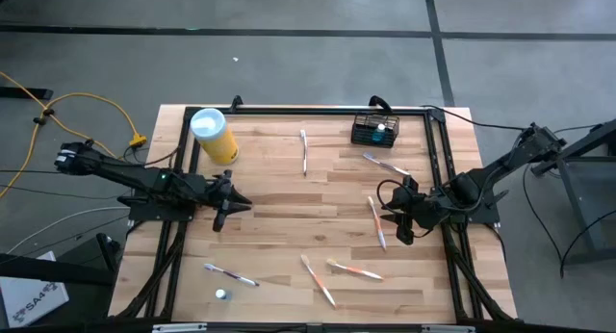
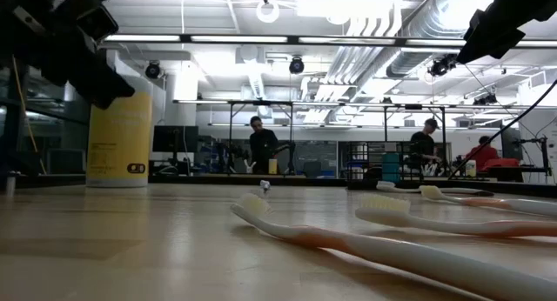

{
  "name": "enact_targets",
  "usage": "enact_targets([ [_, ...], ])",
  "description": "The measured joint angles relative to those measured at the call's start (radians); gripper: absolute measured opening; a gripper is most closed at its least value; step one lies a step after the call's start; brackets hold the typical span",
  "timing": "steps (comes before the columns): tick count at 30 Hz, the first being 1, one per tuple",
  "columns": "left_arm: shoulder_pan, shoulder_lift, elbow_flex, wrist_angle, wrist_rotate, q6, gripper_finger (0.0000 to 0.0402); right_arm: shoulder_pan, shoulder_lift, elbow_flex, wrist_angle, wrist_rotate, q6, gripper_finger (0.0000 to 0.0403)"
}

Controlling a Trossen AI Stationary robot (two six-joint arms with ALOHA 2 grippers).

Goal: Pick & Place toothbrushing station
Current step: Put the blue mouthwash into the black wire organizer

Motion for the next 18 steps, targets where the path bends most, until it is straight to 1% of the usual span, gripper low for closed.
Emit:
enact_targets([
  [4,-0.042,0.069,0.069,-0.051,-0.032,-0.004,0.0077,0.000,0.000,0.000,0.004,0.000,0.000,0.0120],
  [9,-0.083,0.180,0.156,-0.057,-0.072,-0.005,0.0077,0.000,0.000,0.000,0.008,0.000,0.000,0.0120],
  [12,-0.097,0.251,0.225,-0.137,-0.130,-0.019,0.0077,0.000,0.000,0.000,0.014,0.000,0.000,0.0120],
  [15,-0.106,0.320,0.311,-0.253,-0.204,-0.080,0.0077,0.000,0.000,0.000,0.014,0.000,0.000,0.0120],
  [18,-0.120,0.390,0.389,-0.352,-0.223,-0.142,0.0077,0.000,0.000,0.000,0.019,0.000,0.000,0.0120],
])
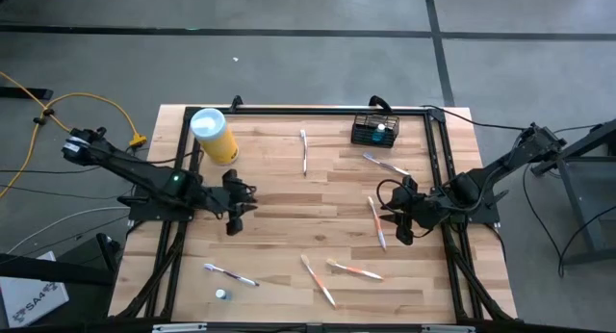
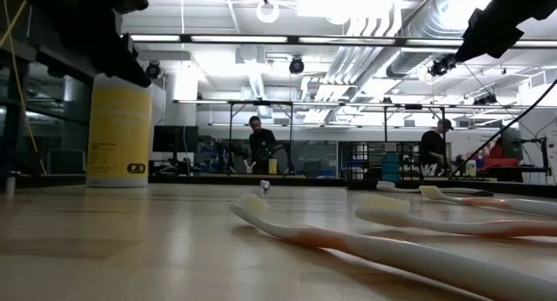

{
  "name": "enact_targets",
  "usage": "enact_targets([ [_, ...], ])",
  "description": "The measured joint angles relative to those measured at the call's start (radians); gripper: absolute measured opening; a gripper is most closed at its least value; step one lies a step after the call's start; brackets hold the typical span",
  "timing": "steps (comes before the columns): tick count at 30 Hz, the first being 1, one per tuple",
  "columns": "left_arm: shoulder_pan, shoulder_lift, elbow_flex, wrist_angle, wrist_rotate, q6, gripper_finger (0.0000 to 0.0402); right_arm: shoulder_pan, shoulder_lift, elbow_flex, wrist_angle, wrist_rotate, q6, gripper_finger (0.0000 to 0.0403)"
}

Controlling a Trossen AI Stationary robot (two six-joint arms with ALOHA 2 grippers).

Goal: Pick & Place toothbrushing station
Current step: Put the blue mouthwash into the black wire organizer

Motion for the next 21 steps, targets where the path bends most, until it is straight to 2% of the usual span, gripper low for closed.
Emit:
enact_targets([
  [4,-0.034,0.077,0.081,-0.060,0.000,-0.096,0.0077,0.000,0.000,0.000,0.003,0.000,0.000,0.0120],
  [9,-0.077,0.125,0.121,-0.108,0.026,-0.231,0.0077,0.000,0.000,0.000,0.007,0.000,0.000,0.0120],
  [16,-0.173,0.131,0.125,-0.107,0.100,-0.169,0.0077,0.000,0.000,0.000,0.029,0.000,0.000,0.0120],
  [21,-0.255,0.130,0.128,-0.097,0.105,-0.156,0.0077,0.000,0.000,0.000,0.032,0.000,0.000,0.0120],
])
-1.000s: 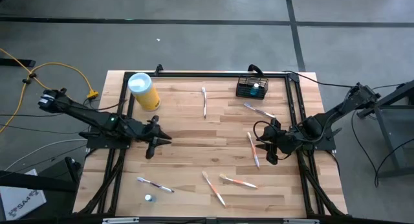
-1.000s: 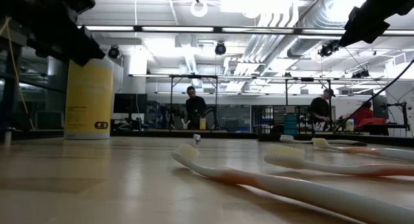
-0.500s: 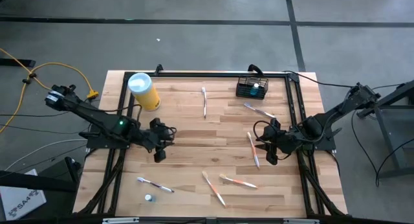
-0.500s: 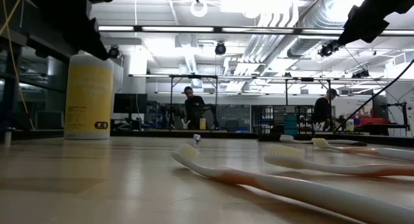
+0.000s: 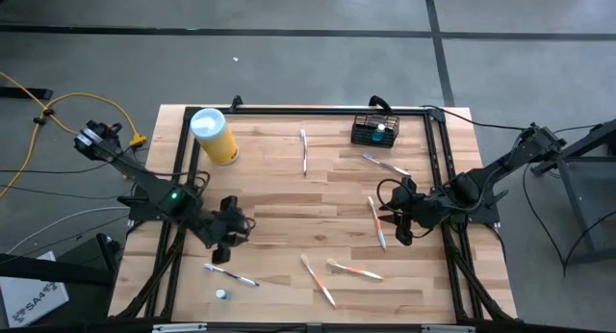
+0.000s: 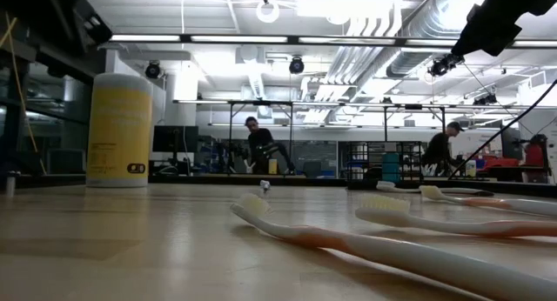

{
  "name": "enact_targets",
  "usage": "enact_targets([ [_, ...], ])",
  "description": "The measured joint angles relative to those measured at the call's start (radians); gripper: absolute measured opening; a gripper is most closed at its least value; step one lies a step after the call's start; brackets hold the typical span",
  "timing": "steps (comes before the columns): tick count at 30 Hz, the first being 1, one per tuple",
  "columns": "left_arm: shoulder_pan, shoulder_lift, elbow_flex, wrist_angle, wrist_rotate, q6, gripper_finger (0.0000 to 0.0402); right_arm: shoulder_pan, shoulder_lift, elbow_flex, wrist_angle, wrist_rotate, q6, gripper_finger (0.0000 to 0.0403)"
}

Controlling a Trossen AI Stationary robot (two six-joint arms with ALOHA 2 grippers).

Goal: Pick & Place toothbrushing station
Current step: Put the blue mouthwash into the black wire organizer

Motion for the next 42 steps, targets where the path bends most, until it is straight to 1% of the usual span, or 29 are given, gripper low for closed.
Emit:
enact_targets([
  [3,-0.044,0.000,0.000,0.003,-0.001,0.029,0.0077,0.000,0.000,0.000,0.000,0.000,0.000,0.0120],
  [10,-0.133,0.000,0.000,0.069,0.000,0.222,0.0077,0.000,0.000,0.000,0.000,0.000,0.000,0.0120],
  [12,-0.147,0.000,0.000,0.068,0.000,0.247,0.0077,0.000,0.000,0.000,0.000,0.000,0.000,0.0120],
  [15,-0.163,0.000,0.009,0.043,0.016,0.210,0.0077,0.000,0.000,0.000,0.000,0.000,0.000,0.0120],
  [19,-0.184,0.016,0.052,-0.025,0.030,0.167,0.0077,0.000,0.000,0.000,0.000,0.000,0.000,0.0120],
  [21,-0.205,0.033,0.075,-0.058,0.029,0.161,0.0077,0.000,0.000,0.000,0.000,0.000,0.000,0.0120],
  [26,-0.274,0.096,0.130,-0.129,0.030,0.087,0.0077,0.000,0.000,0.000,0.000,0.000,0.000,0.0120],
  [29,-0.323,0.123,0.148,-0.134,0.030,0.064,0.0077,0.000,0.000,0.000,0.000,0.000,0.000,0.0120],
  [33,-0.377,0.129,0.154,-0.138,0.030,0.000,0.0077,0.000,0.000,0.000,0.000,0.000,0.000,0.0120],
  [36,-0.401,0.129,0.154,-0.149,0.060,-0.020,0.0077,0.000,0.000,0.000,0.000,0.000,0.000,0.0120],
  [39,-0.406,0.129,0.154,-0.157,0.118,-0.036,0.0086,0.000,0.000,0.000,0.000,0.000,0.000,0.0120],
  [42,-0.406,0.129,0.154,-0.164,0.130,-0.038,0.0108,0.000,0.000,0.000,0.000,0.000,0.000,0.0120],
])
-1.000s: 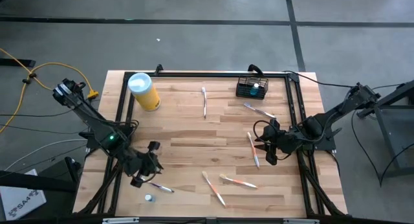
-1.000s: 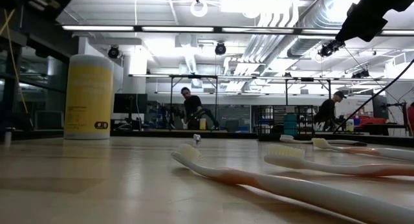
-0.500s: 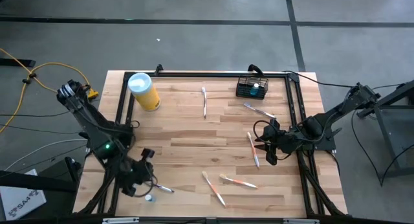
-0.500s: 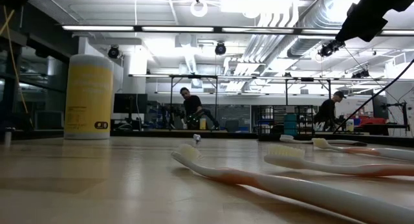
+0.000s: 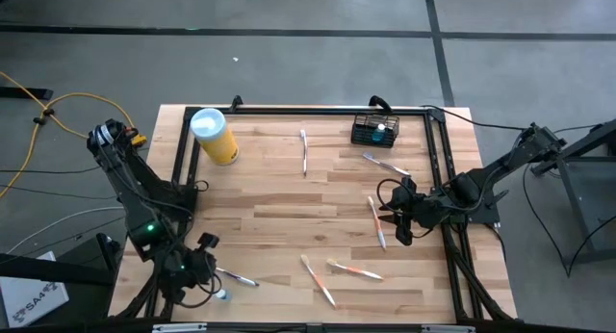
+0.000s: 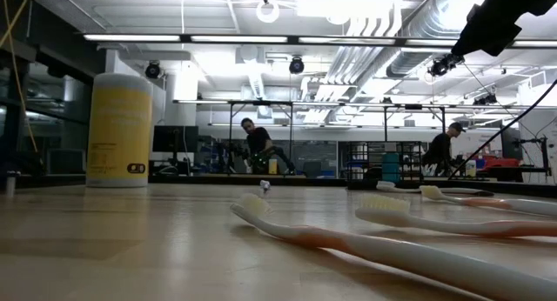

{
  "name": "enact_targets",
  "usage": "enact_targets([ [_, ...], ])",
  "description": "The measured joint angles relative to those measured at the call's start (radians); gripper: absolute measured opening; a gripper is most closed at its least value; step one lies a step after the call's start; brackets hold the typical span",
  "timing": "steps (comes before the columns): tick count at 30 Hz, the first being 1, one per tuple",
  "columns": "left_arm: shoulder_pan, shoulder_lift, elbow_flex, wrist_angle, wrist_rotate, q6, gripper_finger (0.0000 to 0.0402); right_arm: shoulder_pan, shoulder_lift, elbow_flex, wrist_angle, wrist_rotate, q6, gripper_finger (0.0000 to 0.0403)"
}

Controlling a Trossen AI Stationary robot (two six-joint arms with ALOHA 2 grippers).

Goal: Pick & Place toothbrushing station
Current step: Put the blue mouthwash into the black wire organizer

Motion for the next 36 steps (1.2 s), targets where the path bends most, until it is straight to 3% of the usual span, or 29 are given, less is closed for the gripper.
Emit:
enact_targets([
  [8,0.018,0.039,0.000,-0.010,0.019,0.034,0.0155,0.000,0.000,0.000,0.000,0.000,0.000,0.0120],
  [22,0.044,0.212,0.114,-0.085,0.039,0.113,0.0157,0.000,0.000,0.000,0.000,0.000,0.000,0.0120],
  [36,0.039,0.296,0.228,-0.166,0.044,0.108,0.0157,0.000,0.000,0.000,0.006,0.000,0.000,0.0120],
])
